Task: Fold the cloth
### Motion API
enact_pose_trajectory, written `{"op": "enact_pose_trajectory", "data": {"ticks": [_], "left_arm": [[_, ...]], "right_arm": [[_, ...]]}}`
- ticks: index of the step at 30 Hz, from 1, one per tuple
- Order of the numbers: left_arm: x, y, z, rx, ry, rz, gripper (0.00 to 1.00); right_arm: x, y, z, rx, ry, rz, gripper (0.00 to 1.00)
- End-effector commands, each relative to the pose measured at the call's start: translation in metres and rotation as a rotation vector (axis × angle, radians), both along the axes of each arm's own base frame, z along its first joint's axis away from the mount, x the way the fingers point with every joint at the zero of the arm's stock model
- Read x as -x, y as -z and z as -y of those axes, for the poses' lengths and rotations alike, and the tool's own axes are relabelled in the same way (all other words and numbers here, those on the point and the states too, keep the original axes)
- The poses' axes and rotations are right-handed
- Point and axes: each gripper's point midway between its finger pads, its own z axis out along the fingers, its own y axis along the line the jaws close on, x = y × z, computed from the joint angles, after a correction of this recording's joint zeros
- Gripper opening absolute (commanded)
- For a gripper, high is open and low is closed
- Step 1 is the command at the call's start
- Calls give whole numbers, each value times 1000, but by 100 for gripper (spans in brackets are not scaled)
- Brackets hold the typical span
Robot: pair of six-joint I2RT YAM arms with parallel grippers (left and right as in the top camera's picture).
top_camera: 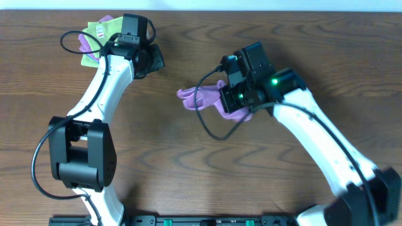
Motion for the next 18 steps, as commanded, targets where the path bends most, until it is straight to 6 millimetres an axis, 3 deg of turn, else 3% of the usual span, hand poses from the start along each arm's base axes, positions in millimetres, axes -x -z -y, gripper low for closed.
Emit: {"op": "enact_pose_trajectory", "data": {"ticks": [1, 4, 7, 12, 16, 18], "left_arm": [[-3, -14, -2, 12, -11, 28, 6], [-3, -18, -3, 13, -14, 35, 6], [-3, -19, -3, 14, -14, 39, 6], [-3, -20, -3, 13, -14, 40, 6], [-3, -20, -3, 14, -14, 40, 5], [-3, -20, -3, 14, -14, 40, 6]], "right_arm": [[29, -38, -23, -130, -110, 16, 1], [38, -50, -24, -147, -120, 28, 3], [28, -45, -16, -98, -83, 59, 5], [-10, -22, 6, 72, 1, 147, 22], [-48, 8, 34, 227, 118, 185, 25], [-64, 24, 44, 250, 155, 177, 18]]}}
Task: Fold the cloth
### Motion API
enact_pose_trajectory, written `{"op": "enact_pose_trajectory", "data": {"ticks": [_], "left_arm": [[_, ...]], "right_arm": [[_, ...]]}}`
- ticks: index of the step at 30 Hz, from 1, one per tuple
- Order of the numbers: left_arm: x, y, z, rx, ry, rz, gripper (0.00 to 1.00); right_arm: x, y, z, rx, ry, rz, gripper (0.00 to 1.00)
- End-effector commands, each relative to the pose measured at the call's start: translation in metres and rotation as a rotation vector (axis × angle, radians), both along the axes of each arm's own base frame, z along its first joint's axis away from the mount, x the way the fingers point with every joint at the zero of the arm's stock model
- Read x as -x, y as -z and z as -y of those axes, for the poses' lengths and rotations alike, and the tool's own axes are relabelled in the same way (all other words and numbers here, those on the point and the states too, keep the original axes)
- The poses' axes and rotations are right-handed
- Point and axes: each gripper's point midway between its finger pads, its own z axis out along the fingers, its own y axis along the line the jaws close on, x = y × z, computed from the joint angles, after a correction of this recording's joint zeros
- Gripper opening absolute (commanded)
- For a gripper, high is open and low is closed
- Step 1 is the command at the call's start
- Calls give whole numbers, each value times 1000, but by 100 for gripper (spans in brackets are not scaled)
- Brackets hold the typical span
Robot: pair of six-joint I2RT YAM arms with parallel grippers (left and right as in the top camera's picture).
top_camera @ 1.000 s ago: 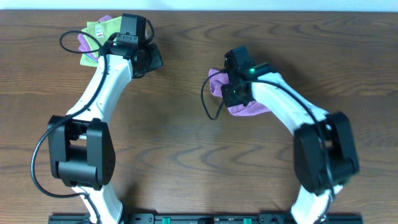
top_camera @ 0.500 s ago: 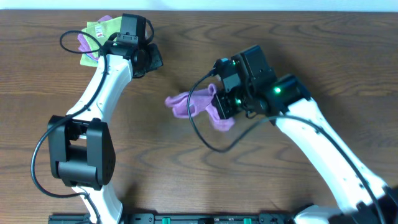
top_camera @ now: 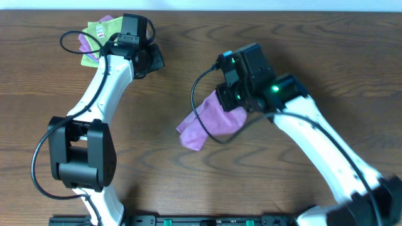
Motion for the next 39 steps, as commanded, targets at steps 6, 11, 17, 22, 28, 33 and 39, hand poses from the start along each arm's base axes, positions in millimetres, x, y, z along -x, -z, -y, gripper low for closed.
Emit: {"op": "enact_pose_trajectory", "data": {"ticks": [6, 11, 17, 22, 28, 33, 39], "left_arm": [[-3, -19, -2, 14, -12, 39, 6], [-2, -20, 1, 30, -2, 37, 6], [0, -20, 6, 54, 17, 31, 15], [4, -19, 9, 68, 28, 12, 24], [9, -18, 14, 83, 72, -1, 53], [11, -16, 14, 83, 75, -12, 84], [15, -14, 14, 81, 75, -29, 94]], "right_arm": [[-89, 55, 78, 140, 259, 68, 1], [-107, 49, 105, 121, 306, 112, 29], [-96, 67, 99, 27, 194, 5, 45], [-92, 92, 91, -58, 138, -79, 56], [-86, 128, 87, -101, 118, -178, 60], [-88, 139, 85, -112, 112, -191, 59], [-91, 139, 80, -138, 99, -181, 55]]}}
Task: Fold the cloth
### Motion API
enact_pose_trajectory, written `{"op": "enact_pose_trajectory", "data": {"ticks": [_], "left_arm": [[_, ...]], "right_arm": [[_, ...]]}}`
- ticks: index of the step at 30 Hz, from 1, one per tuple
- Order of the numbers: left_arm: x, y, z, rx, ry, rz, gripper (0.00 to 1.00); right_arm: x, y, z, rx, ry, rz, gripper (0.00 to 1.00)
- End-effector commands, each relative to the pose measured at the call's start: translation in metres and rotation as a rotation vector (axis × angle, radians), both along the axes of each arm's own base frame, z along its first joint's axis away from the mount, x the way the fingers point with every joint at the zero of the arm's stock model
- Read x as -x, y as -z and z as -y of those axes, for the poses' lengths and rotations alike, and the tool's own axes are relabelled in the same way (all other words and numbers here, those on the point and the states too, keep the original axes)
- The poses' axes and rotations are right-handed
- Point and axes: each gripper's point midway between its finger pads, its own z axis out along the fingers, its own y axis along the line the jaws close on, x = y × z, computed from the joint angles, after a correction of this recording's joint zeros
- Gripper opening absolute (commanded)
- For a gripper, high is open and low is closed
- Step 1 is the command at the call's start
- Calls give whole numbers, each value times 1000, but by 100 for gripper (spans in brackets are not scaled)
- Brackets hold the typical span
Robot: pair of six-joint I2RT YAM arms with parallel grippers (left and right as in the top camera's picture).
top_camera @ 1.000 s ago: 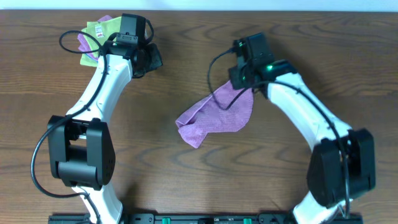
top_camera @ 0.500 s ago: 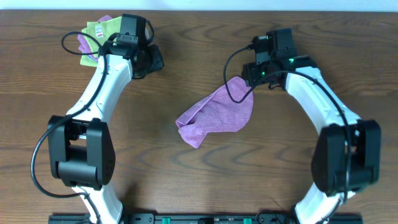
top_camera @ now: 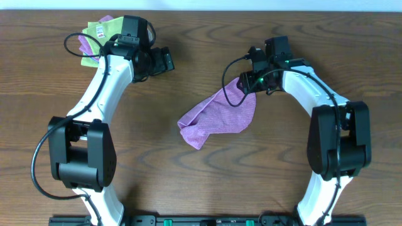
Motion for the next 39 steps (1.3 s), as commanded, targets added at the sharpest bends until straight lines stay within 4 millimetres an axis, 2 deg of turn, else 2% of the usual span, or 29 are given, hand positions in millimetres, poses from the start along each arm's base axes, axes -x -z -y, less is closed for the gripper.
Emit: {"op": "enact_pose_trajectory", "data": {"ticks": [1, 6, 8, 10, 11, 14, 18, 20, 23, 25, 29, 33, 39], "left_arm": [[-2, -18, -2, 5, 9, 39, 94], [-1, -19, 0, 17, 20, 38, 95], [-1, -19, 1, 20, 25, 38, 96], [0, -19, 1, 21, 25, 33, 97], [1, -18, 1, 20, 25, 30, 97], [3, -17, 1, 19, 25, 19, 97], [4, -17, 1, 19, 25, 17, 97], [4, -17, 1, 19, 25, 17, 98], [4, -19, 6, 46, 38, 17, 97], [6, -24, 16, 105, 67, 17, 96], [9, -40, 30, 185, 109, 33, 95], [11, -67, 32, 206, 123, 92, 96], [16, -127, 31, 216, 136, 250, 95]], "right_arm": [[-3, 1, -3, -24, -21, 5, 56], [-1, 12, -3, -20, -20, -21, 54], [-1, 16, -3, -19, -20, -27, 49], [0, 20, -3, -18, -22, -35, 40], [0, 20, -3, -20, -22, -36, 32], [0, 20, -5, -29, -29, -34, 2], [-1, 3, -13, -77, -47, -9, 1], [1, -16, -19, -98, -62, 16, 1], [9, -57, -28, -104, -89, 74, 1], [21, -101, -39, -114, -126, 146, 1], [41, -164, -54, -139, -173, 270, 1], [72, -215, -66, -165, -223, 361, 1], [123, -288, -81, -229, -287, 522, 1]]}}
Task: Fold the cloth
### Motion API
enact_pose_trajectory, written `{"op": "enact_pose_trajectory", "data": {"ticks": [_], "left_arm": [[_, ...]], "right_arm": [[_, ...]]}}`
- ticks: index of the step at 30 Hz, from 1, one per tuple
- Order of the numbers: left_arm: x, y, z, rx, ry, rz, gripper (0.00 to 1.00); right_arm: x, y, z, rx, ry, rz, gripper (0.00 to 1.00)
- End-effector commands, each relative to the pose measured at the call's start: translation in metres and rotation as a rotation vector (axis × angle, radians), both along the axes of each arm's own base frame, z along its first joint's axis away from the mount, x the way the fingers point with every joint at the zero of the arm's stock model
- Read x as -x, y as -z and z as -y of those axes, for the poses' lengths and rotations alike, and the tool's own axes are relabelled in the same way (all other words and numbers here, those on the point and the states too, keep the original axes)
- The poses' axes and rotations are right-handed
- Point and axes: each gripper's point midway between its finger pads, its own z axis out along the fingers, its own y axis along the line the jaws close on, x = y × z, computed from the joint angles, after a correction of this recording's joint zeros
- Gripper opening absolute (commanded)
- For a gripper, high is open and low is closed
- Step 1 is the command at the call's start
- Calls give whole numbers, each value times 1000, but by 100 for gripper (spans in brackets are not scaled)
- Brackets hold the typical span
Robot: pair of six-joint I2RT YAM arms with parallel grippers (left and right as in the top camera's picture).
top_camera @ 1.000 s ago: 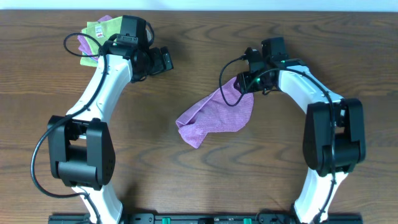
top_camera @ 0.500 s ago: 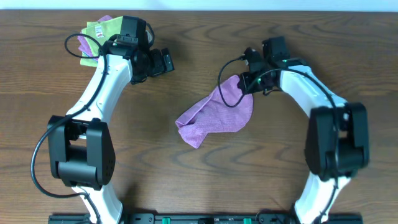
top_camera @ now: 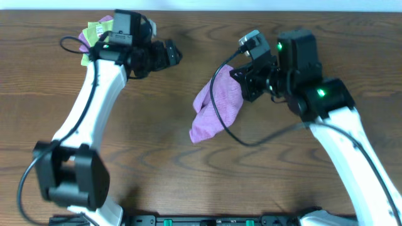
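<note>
The purple cloth [top_camera: 215, 112] hangs and drapes in a narrow, crumpled shape at the middle of the table, its lower tip resting on the wood. My right gripper [top_camera: 242, 80] is shut on the cloth's upper right end and holds it up. Far to the cloth's upper left, my left gripper [top_camera: 172, 53] reaches out to the right, open and holding nothing, well apart from the cloth.
A small pile of cloths, green [top_camera: 97, 30] over purple, lies at the back left corner behind the left arm. A black cable loops from the right arm across the cloth. The brown wooden table [top_camera: 144, 157] runs wide around the cloth.
The right gripper has come forward and up with the cloth, which was spread wide and is now drawn into a narrower hanging shape. The left arm has reached a little further right.
The cloth was first bunched under my right gripper at mid-table. Then it trailed out to the lower left from the gripper. Then the gripper stood further back with the cloth stretched wide. Now the cloth hangs narrow from the raised gripper.
</note>
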Motion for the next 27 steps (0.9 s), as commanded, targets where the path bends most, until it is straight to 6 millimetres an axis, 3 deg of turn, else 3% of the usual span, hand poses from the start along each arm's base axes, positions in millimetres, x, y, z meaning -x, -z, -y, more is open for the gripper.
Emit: {"op": "enact_pose_trajectory", "data": {"ticks": [1, 7, 11, 15, 20, 23, 25, 26, 27], "left_arm": [[2, -45, -2, 16, 16, 114, 95], [11, -67, -4, 20, 13, 161, 95], [13, -73, -4, 22, 13, 174, 95], [13, -73, -4, 22, 13, 174, 95], [12, -72, -7, 8, 1, 176, 95], [11, -72, -7, 8, 1, 176, 95], [12, -72, -7, 8, 1, 176, 95], [12, -72, -7, 8, 1, 176, 95], [11, -72, -7, 7, 1, 176, 96]], "right_arm": [[25, -41, -6, -59, -25, 81, 1], [58, -80, -2, -154, -8, 115, 1], [49, -74, 13, -96, 92, 125, 1], [13, -39, 29, 49, 212, 104, 1], [-62, 29, 84, 253, 471, 30, 2], [-102, 75, 136, 327, 675, -43, 17], [-113, 96, 165, 383, 779, -73, 24], [-115, 103, 176, 403, 814, -87, 35], [-116, 109, 183, 414, 828, -102, 40]]}}
